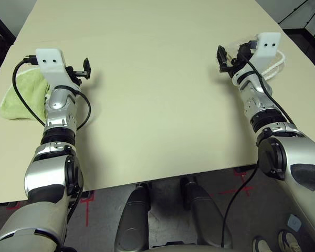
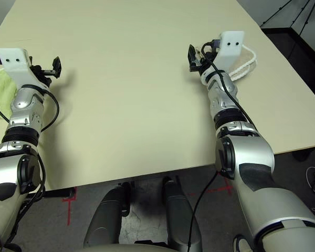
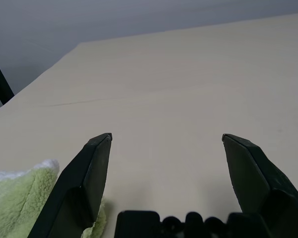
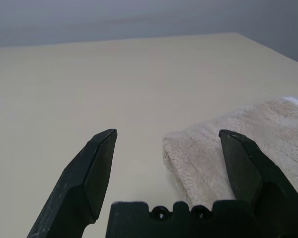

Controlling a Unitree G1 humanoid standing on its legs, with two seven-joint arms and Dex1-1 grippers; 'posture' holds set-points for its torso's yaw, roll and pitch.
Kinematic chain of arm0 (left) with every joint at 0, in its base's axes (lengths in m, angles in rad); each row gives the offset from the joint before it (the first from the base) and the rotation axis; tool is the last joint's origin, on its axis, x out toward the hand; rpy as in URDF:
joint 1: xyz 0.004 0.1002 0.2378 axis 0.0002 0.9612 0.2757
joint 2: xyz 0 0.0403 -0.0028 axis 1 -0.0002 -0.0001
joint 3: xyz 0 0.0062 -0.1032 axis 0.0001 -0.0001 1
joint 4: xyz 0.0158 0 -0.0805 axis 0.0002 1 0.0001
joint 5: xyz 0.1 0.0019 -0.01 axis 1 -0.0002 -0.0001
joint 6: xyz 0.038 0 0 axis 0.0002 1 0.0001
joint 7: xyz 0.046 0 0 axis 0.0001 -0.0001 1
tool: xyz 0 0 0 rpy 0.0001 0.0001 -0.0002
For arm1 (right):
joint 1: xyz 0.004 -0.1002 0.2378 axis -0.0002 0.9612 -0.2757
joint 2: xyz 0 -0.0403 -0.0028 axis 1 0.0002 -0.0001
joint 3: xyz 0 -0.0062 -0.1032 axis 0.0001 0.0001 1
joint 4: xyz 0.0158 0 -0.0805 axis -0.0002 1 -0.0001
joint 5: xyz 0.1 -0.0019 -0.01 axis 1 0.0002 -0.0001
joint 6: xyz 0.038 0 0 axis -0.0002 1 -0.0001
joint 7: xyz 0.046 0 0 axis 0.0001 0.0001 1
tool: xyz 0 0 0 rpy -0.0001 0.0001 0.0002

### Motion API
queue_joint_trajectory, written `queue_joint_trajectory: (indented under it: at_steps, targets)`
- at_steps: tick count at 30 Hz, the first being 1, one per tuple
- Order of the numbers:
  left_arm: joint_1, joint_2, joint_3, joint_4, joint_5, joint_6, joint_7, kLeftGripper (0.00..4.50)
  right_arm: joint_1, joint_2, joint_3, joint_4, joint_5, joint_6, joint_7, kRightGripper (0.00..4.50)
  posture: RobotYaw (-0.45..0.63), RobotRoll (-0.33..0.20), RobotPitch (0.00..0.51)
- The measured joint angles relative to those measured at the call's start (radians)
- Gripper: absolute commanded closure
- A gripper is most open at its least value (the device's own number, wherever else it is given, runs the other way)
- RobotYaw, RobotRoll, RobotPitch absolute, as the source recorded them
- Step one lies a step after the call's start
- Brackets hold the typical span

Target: Fold the towel and set it aside.

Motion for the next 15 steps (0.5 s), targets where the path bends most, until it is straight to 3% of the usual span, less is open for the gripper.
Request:
queue_joint_trajectory:
  at_steps: [15]
  targets:
    - [0.006,0.003,0.000,0.000,0.000,0.001,-0.030,0.00,0.005,-0.002,0.000,0.000,-0.001,0.005,0.016,0.04,0.04,0.000,0.188]
